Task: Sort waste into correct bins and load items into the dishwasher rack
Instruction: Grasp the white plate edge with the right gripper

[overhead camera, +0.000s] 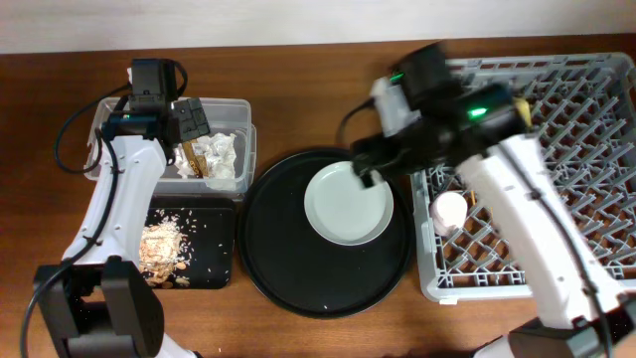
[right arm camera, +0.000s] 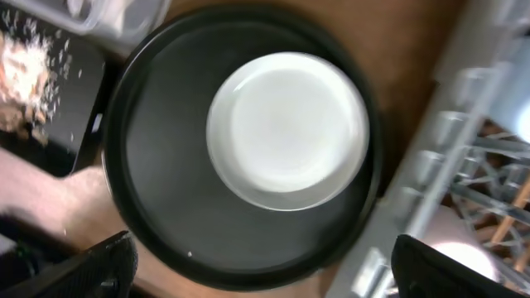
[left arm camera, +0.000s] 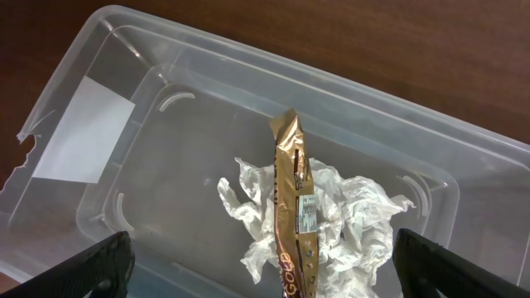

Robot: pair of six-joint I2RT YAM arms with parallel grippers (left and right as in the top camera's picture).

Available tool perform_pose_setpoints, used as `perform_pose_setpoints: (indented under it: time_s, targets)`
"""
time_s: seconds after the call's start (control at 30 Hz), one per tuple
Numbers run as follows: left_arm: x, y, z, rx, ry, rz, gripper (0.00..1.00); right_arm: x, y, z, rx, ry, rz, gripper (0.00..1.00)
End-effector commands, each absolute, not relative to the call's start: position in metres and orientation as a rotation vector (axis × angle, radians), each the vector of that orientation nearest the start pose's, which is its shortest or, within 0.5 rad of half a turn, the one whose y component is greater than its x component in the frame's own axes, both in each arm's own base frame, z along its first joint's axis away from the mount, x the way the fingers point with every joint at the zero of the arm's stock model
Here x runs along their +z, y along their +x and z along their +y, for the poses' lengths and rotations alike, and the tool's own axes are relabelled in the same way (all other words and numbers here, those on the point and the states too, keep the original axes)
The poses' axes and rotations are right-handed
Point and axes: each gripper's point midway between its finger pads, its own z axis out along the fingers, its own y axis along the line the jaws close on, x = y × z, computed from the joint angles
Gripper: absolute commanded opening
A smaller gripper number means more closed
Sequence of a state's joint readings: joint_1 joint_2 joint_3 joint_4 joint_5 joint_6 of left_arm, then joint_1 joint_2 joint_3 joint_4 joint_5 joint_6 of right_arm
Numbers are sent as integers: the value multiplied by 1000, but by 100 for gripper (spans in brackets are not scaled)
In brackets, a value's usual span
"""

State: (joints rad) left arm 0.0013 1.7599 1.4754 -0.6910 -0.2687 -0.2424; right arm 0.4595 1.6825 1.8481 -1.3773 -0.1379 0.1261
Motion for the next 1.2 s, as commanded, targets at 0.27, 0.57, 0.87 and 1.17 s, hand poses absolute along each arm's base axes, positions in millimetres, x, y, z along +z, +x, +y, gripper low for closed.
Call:
perform_pose_setpoints:
  time_s: [0.27,0.57,0.87,1.17]
  targets:
    - [158,456,48,250,-406,2491,99,119,303,265,124,-751,3016,51]
    - [158,456,48,251,-406,2491,99,54,300,289,171,-783,3134,45]
    - [158,456,48,251,-406,2491,99,25,294,294,147,-819,3142,45]
    - [158,456,48,250,-406,2491,99,-2,288,289,148,-819,3141,6]
